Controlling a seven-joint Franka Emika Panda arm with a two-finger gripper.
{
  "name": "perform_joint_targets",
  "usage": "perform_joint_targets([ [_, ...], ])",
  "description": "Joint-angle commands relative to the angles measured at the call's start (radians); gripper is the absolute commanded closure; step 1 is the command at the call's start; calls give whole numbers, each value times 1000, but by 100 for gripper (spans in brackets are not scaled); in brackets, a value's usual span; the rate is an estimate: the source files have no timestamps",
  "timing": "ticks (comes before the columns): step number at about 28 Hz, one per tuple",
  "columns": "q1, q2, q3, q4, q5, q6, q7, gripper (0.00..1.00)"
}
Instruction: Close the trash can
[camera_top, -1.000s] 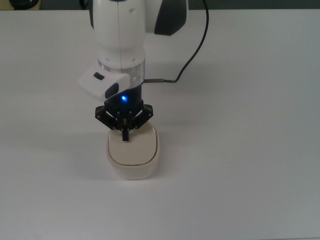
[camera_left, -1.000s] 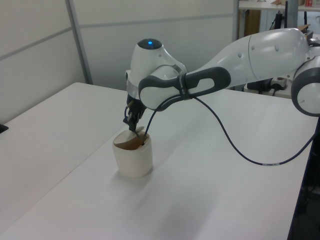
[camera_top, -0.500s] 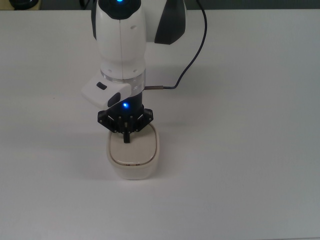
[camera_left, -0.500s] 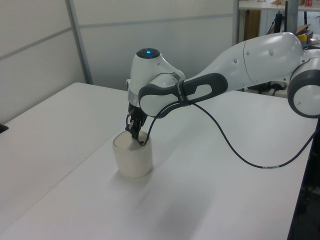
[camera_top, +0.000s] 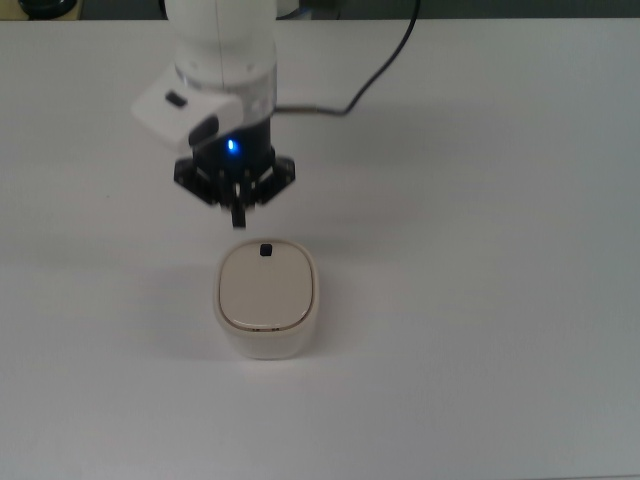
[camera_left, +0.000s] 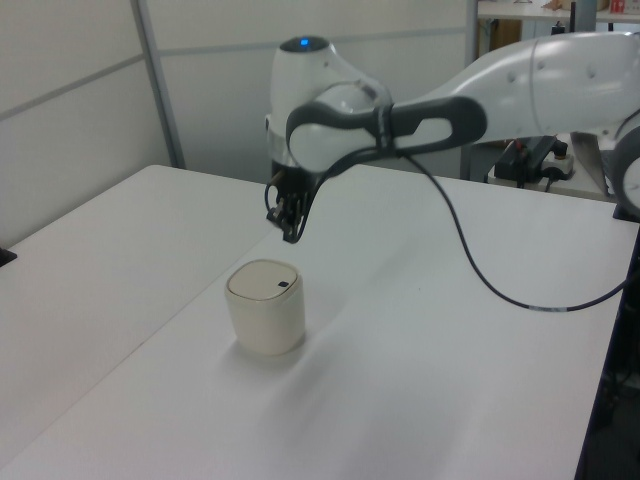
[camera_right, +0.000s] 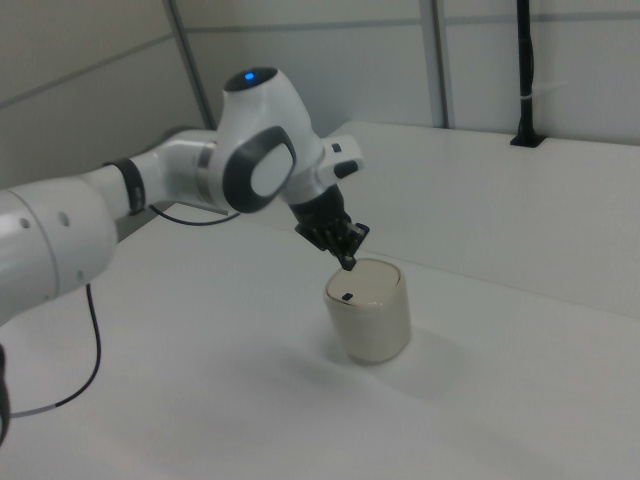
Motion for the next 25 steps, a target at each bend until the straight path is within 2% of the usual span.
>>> perform_joint_targets([
  [1,5,-98,-5,-33,10,-168,5,100],
  [4,3,-145,-5,-33,5,-277,0,100],
  [8,0,-199,-8,-39,5,-346,-16,100],
  [12,2,-262,-8,-82,5,-374,-27,97],
  [14,2,-271,-8,-90,3,-374,-27,87],
  [15,2,-271,-8,-91,5,-374,-27,77],
  [16,2,-270,-8,-93,3,-374,-26,41],
  [17,2,-268,-9,-93,5,-374,-23,23],
  [18,2,-267,-9,-94,3,-374,-21,15],
  [20,2,-264,-8,-98,3,-374,-18,8],
  [21,2,-262,-9,-98,3,-374,-17,0],
  [25,2,-261,-8,-96,3,-374,-17,0],
])
